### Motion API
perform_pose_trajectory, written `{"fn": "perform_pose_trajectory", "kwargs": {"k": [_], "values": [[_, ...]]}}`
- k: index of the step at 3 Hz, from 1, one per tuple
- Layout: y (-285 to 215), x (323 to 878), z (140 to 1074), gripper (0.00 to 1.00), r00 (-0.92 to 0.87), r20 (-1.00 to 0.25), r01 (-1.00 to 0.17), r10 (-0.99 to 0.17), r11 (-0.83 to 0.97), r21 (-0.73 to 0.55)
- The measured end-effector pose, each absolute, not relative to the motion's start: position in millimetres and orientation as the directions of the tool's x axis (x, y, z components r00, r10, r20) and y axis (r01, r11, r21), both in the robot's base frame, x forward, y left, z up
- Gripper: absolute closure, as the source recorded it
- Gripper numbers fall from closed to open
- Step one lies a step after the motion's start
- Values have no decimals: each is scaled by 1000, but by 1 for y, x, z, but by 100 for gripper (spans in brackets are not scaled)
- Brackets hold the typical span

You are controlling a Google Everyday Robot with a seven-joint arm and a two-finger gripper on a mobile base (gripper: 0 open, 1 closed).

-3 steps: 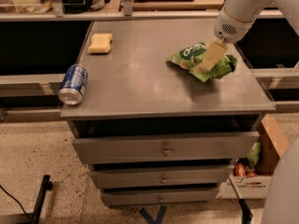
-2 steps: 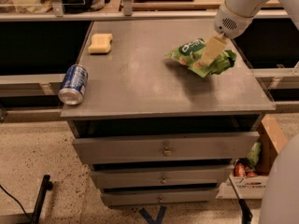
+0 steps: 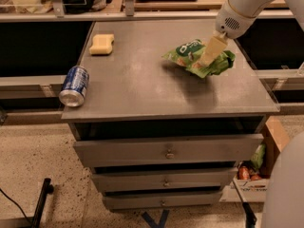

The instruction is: Move green rice chip bag near pepsi can

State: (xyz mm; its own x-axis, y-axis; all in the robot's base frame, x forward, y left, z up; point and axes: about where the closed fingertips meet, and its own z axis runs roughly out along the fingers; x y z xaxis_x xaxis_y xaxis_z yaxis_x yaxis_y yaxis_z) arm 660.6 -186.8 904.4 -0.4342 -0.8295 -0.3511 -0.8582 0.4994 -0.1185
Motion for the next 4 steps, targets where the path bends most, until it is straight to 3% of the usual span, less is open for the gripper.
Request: {"fn": "perform_pose_trajectory", "kwargs": {"k": [1,4], "values": [[-165,655,898,100,-368,-405,-900,-837,430,-71],[-70,610,918,100,-64,-504,-989,-861,121,-80]]}}
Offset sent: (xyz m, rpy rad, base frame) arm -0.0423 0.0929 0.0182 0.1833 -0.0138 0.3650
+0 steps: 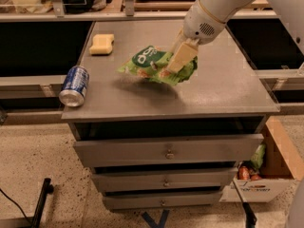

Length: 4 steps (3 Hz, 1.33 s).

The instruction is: Move green rice chip bag near pepsi can

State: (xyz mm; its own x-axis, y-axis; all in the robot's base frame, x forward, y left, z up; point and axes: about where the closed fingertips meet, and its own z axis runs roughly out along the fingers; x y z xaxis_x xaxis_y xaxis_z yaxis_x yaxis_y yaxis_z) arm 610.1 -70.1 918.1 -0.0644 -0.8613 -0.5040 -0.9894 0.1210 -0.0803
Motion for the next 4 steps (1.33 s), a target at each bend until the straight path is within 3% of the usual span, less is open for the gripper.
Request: {"fn": "perform_pose_trajectory", "kwargs": {"k": [4], "values": [[-8,582,906,100,106,-503,-994,-858,-81,-71]]}}
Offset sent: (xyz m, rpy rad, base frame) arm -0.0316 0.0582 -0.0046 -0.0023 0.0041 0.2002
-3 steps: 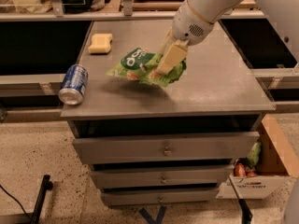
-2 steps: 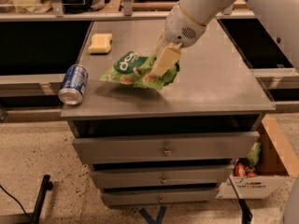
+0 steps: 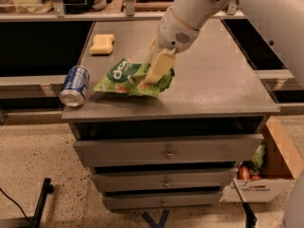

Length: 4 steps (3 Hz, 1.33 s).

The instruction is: Move green rice chip bag near pepsi can

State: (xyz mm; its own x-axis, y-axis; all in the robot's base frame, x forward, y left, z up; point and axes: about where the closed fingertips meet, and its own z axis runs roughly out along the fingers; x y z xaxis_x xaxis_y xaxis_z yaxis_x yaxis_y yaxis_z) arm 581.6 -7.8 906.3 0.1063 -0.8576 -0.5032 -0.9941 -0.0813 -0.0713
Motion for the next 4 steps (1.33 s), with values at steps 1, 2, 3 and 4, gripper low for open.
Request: {"fn": "perform_pose_trajectory", "kwargs": {"k": [1,2,3,4], "values": [[-5,584,900,83,92,-484,-996,-870,-73,-58],[-4,585,897,59,78,-487,-997,-870,-68,-39],[-2,586,896,36,80,-489,-997,-868,-68,-42],[1,587,894,12,81,-491,-997,-867,-68,-44]]}}
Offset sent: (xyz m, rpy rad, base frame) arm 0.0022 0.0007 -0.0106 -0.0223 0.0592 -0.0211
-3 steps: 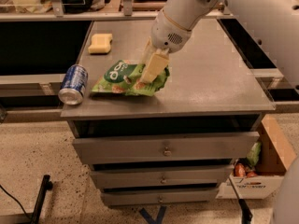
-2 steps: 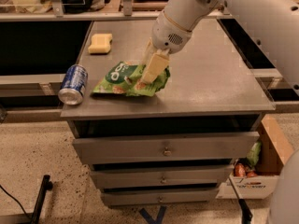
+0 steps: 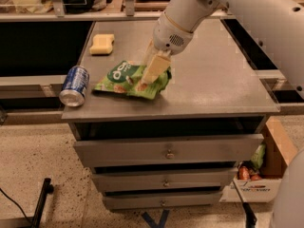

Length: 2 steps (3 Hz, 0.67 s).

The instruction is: Move green rice chip bag near pepsi can

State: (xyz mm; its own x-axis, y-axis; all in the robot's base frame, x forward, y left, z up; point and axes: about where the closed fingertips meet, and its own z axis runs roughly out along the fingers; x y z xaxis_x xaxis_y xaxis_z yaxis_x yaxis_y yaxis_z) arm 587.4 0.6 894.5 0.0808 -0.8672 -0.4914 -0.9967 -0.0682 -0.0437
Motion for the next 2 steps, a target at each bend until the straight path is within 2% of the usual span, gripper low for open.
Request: {"fn": "perform_pose_trajectory", "kwargs": {"k": [1,2], "values": [[2,588,893,0,82,-493,-997,-866,-68,-45],[2,588,893,0,82,-493,-997,-866,-68,-45]]}}
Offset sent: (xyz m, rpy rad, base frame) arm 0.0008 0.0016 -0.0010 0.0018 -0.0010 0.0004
